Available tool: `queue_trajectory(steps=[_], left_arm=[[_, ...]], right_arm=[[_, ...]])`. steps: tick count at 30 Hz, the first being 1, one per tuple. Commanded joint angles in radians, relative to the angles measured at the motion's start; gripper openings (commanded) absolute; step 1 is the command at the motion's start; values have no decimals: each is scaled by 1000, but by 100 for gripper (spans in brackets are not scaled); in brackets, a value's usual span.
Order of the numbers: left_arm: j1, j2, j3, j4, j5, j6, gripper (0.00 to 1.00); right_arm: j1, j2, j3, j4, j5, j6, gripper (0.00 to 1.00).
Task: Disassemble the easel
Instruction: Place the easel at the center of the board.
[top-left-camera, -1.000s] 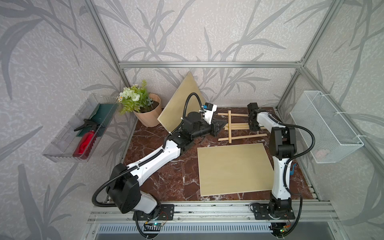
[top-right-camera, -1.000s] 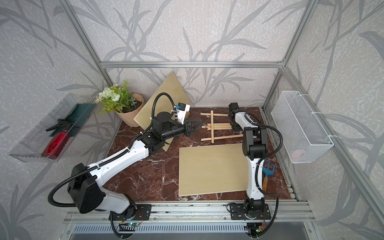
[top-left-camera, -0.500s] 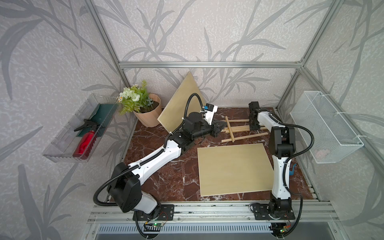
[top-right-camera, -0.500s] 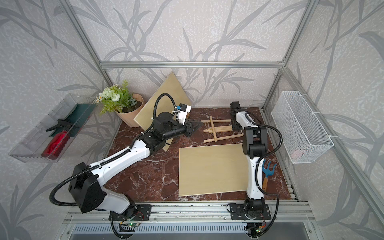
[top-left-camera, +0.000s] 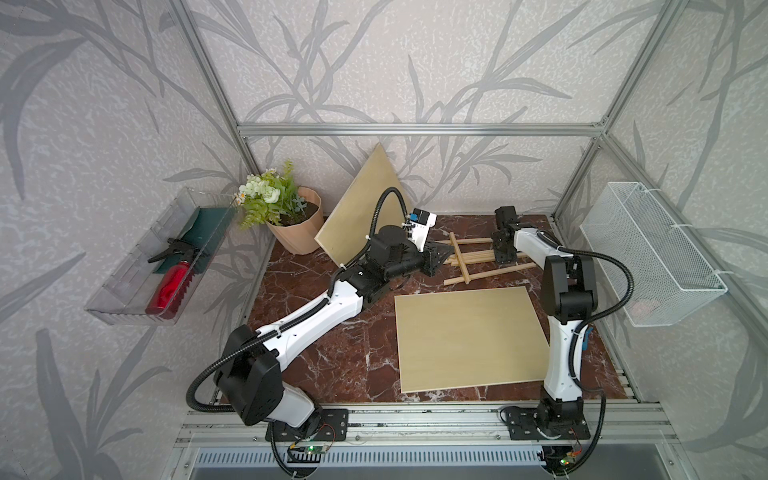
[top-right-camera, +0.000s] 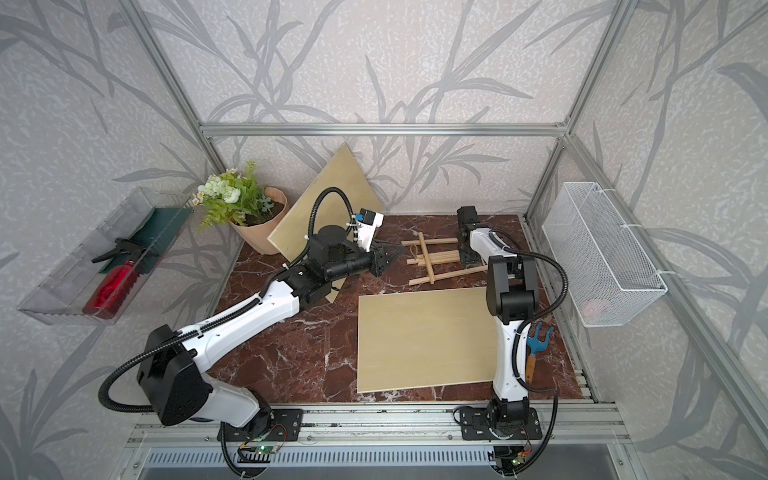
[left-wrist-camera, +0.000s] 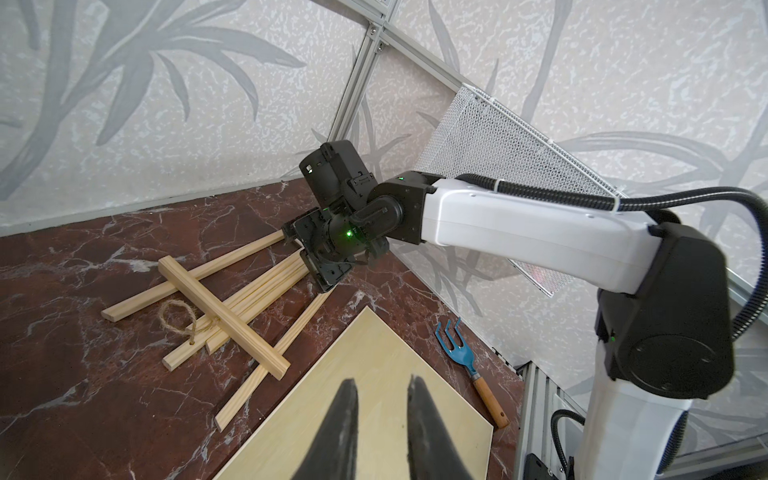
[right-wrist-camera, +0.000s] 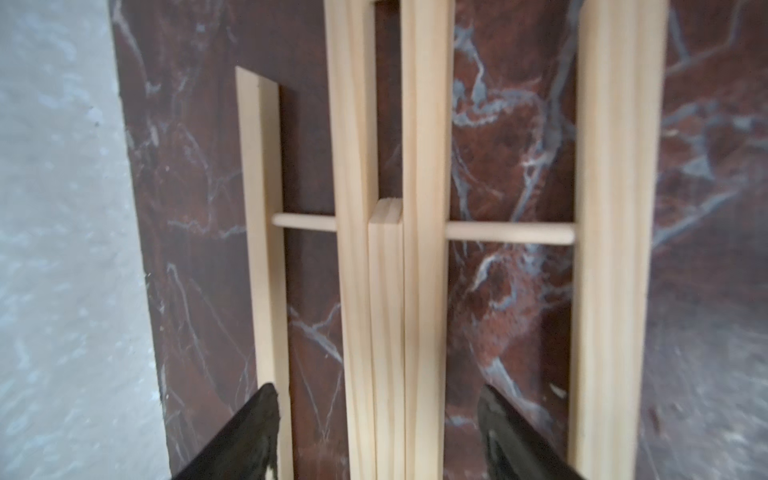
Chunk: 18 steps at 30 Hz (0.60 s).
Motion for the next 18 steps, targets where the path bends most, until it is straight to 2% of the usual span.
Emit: queue_trajectory(steps=[1,6,12,18], left_arm=[[-11,-62,28,-29,-41,42,26],[-19,-142,5,-73,-117,74,33],[-25,-286,-50,-112,-220,113,34],[-35,-414,-112,-106,-335,122,34]], right_arm=[[14,-129,-55,30,16,-50,76],[40,-261,-167,85,19,-130,76],[162,-467,-381,236,62,-228,77],[263,-751,-624,443,28,-521,77]])
